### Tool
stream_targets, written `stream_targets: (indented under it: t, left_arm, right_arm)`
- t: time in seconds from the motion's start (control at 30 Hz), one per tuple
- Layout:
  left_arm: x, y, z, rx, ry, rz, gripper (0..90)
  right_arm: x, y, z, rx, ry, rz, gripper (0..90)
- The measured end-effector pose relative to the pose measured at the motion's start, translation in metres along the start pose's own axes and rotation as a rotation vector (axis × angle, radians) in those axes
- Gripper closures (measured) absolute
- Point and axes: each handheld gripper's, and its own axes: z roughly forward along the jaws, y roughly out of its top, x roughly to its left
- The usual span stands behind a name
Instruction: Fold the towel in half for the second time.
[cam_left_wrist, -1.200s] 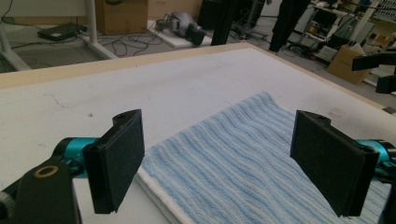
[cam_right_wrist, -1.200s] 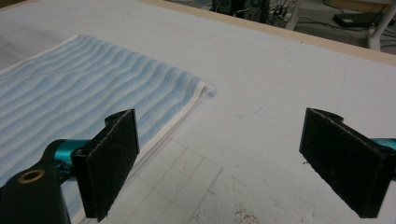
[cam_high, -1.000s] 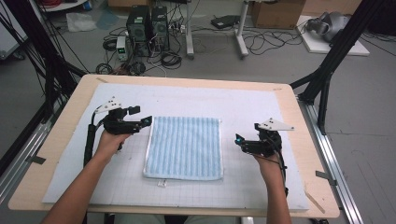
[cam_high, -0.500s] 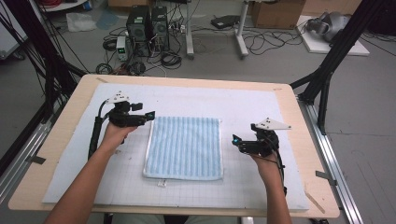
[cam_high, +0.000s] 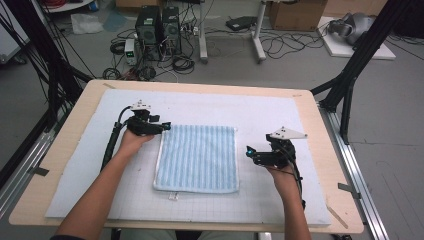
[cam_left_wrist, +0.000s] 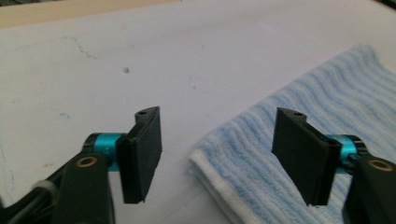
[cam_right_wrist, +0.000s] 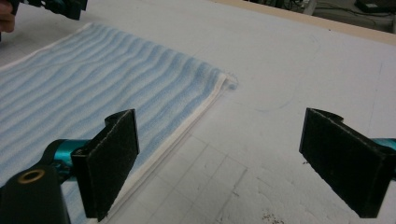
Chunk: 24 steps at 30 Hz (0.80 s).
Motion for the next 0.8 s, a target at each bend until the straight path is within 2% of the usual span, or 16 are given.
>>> stream_targets:
  t: [0.17,0.3,0.37,0.47,0.57,0.67,0.73,0.8]
  left_arm:
    - [-0.002,-0.003,0.005,0.035,0.009,0.029,47.6]
    - [-0.003,-0.004,0.007,0.059,0.019,0.036,52.2]
    - [-0.002,-0.006,0.009,0.062,0.015,0.023,53.5]
    - [-0.003,-0.007,0.011,0.079,0.017,0.041,56.6]
    - [-0.005,-0.007,0.011,0.080,0.018,0.047,65.0]
    - [-0.006,-0.007,0.011,0.083,0.007,0.073,79.2]
    - [-0.008,-0.007,0.011,0.078,0.012,0.086,84.0]
    - [-0.007,-0.007,0.011,0.075,0.007,0.073,85.4]
  right_arm:
    - [0.000,0.001,0.000,0.001,0.000,0.008,11.2]
    - [0.001,0.001,0.001,0.005,-0.001,0.006,11.2]
    - [0.001,0.001,0.002,0.008,-0.001,0.005,11.2]
    - [0.002,0.003,0.004,0.012,0.002,0.003,11.2]
    - [0.003,0.006,0.008,0.022,0.002,-0.002,11.2]
    - [0.005,0.011,0.014,0.032,0.000,-0.005,11.2]
    - [0.006,0.015,0.021,0.046,0.005,-0.013,11.2]
    - [0.006,0.019,0.028,0.054,0.004,-0.014,11.2]
